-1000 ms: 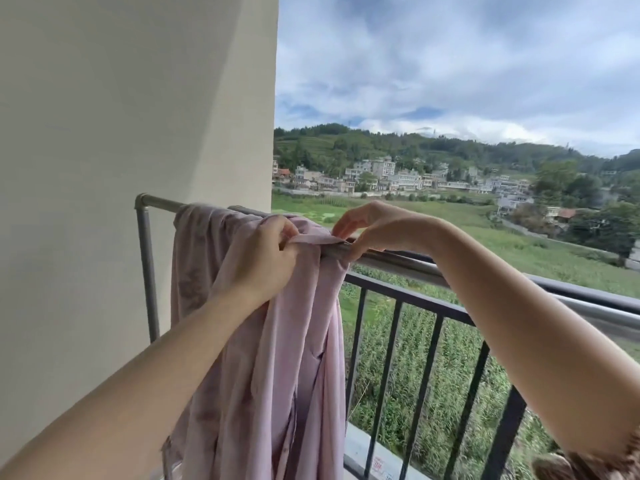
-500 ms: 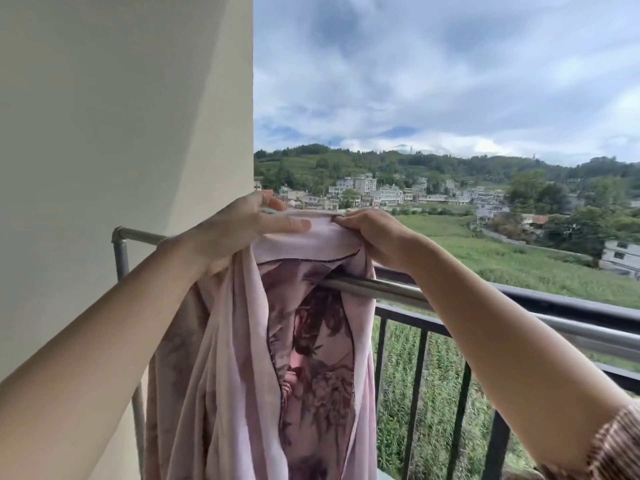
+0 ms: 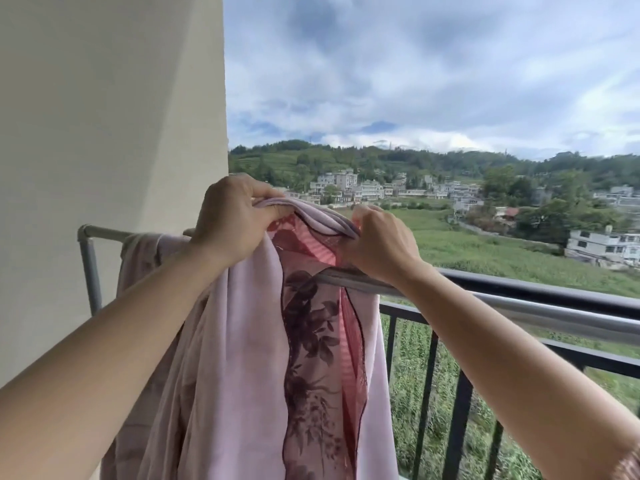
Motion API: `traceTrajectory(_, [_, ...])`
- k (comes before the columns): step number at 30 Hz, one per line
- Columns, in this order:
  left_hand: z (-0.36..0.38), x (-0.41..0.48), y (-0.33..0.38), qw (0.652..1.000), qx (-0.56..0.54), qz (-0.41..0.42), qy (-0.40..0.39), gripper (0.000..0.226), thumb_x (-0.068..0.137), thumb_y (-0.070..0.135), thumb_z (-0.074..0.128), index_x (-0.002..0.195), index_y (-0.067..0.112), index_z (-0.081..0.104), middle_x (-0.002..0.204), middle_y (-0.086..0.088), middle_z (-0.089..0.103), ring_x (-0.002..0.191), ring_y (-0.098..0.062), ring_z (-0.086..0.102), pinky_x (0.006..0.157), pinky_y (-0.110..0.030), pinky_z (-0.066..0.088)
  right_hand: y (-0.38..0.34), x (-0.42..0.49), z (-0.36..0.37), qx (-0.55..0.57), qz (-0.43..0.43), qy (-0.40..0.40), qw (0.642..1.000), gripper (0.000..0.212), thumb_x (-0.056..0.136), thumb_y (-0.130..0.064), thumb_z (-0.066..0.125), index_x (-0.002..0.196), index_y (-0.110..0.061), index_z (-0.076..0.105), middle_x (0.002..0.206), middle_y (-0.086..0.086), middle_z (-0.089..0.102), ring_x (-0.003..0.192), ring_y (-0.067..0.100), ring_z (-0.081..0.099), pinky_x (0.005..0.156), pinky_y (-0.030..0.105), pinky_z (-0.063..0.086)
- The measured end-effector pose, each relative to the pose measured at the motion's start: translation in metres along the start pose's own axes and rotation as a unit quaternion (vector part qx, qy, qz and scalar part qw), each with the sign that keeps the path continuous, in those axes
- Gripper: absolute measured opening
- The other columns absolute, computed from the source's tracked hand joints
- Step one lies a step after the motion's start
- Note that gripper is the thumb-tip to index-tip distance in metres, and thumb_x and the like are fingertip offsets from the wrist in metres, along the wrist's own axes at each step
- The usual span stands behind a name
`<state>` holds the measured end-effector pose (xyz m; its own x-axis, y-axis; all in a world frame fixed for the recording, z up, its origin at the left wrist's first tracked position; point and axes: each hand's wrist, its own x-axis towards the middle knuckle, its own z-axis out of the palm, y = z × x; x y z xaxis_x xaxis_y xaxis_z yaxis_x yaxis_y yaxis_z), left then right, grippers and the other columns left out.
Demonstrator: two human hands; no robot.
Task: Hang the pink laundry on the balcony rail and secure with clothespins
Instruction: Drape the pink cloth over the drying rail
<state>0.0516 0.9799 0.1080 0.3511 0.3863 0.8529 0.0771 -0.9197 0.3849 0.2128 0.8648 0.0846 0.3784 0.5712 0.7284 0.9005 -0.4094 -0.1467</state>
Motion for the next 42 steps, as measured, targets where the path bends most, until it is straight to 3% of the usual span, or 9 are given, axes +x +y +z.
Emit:
traceTrajectory(7, [0.012,-0.015,0.036,0.986,-0.146,-0.074,0.018,0.005,0.078,0.019,0.075,0.083,0.022,0.074,0.072,0.010,0.066,0.057,0.013,0.058,0.054,0.001,0.040,0.051,-0.015,-0.032,-0.124,0.182,-0.170,0.960,0.024,0.087,-0.024,0.053,0.067,-0.012,0.046,0.070,0.002,0.054,0.067,0.023,0.057,0.059,0.031,0.047])
traceTrajectory(11, [0.022,-0.036,0.071,0.981,-0.177,-0.053,-0.063,0.005,0.078,0.020,0.075,0.074,0.019,0.073,0.061,0.015,0.065,0.054,0.009,0.060,0.050,-0.004,0.042,0.086,-0.025,-0.068,0.243,0.331,-0.097,0.907,0.035,0.087,0.002,0.040,0.055,-0.006,0.052,0.047,0.009,0.052,0.026,0.011,0.045,0.031,0.016,0.033])
traceTrajectory(15, [0.035,-0.060,0.122,0.975,-0.194,-0.037,-0.102,0.014,0.082,0.019,0.071,0.070,0.014,0.065,0.042,0.019,0.057,0.042,0.006,0.053,0.043,-0.006,0.036,0.099,-0.049,-0.115,0.425,0.354,-0.081,0.829,0.029,0.097,-0.002,0.039,0.089,0.004,0.066,0.061,0.012,0.070,0.052,0.021,0.068,0.050,0.033,0.060])
traceTrajectory(19, [0.056,-0.087,0.179,0.963,-0.248,-0.048,-0.098,0.019,0.084,0.022,0.069,0.071,0.012,0.059,0.053,0.002,0.059,0.050,-0.012,0.049,0.051,-0.016,0.037,0.132,-0.085,-0.163,0.287,0.320,-0.092,0.898,0.028,0.098,-0.024,0.049,0.101,-0.003,0.066,0.101,0.014,0.071,0.093,0.027,0.067,0.089,0.045,0.055])
traceTrajectory(25, [0.116,-0.155,0.303,0.937,-0.325,-0.081,-0.103,0.016,0.085,0.017,0.068,0.081,0.004,0.060,0.068,-0.029,0.059,0.059,-0.023,0.045,0.048,-0.022,0.031,0.211,-0.164,-0.234,0.157,0.296,-0.224,0.915,0.064,0.096,-0.059,0.028,0.110,-0.007,0.062,0.116,0.016,0.066,0.107,0.027,0.062,0.094,0.034,0.040])
traceTrajectory(32, [0.172,-0.194,0.453,0.920,-0.373,-0.075,-0.100,0.020,0.084,0.021,0.069,0.069,0.020,0.056,0.043,0.011,0.054,0.036,-0.006,0.040,0.041,-0.017,0.028,0.301,-0.236,-0.339,0.158,0.331,-0.202,0.908,0.067,0.099,-0.054,0.016,0.126,-0.007,0.054,0.121,0.015,0.065,0.115,0.027,0.059,0.102,0.045,0.038])
traceTrajectory(36, [0.193,-0.212,0.532,0.915,-0.369,-0.024,-0.160,0.016,0.082,0.021,0.072,0.075,0.017,0.058,0.049,0.009,0.056,0.033,0.000,0.042,0.039,-0.016,0.031,0.351,-0.274,-0.391,0.181,0.317,-0.126,0.923,0.032,0.103,-0.025,0.032,0.111,-0.007,0.057,0.110,0.009,0.066,0.102,0.021,0.062,0.088,0.035,0.050])
traceTrajectory(39, [0.210,-0.238,0.583,0.914,-0.348,0.002,-0.206,0.017,0.076,0.019,0.076,0.078,0.014,0.059,0.057,0.008,0.060,0.043,-0.002,0.052,0.046,-0.017,0.040,0.381,-0.297,-0.420,0.290,0.325,-0.022,0.900,0.029,0.098,0.003,0.038,0.083,-0.017,0.051,0.063,-0.017,0.068,0.064,-0.005,0.062,0.063,0.011,0.049])
traceTrajectory(42, [0.231,-0.266,0.603,0.943,-0.250,0.026,-0.218,0.018,0.075,0.016,0.071,0.086,0.014,0.057,0.065,0.009,0.056,0.057,-0.010,0.053,0.053,-0.023,0.040,0.410,-0.326,-0.436,0.128,0.282,-0.045,0.950,0.012,0.093,-0.007,0.055,0.100,-0.013,0.063,0.084,-0.005,0.072,0.086,0.008,0.066,0.078,0.026,0.049])
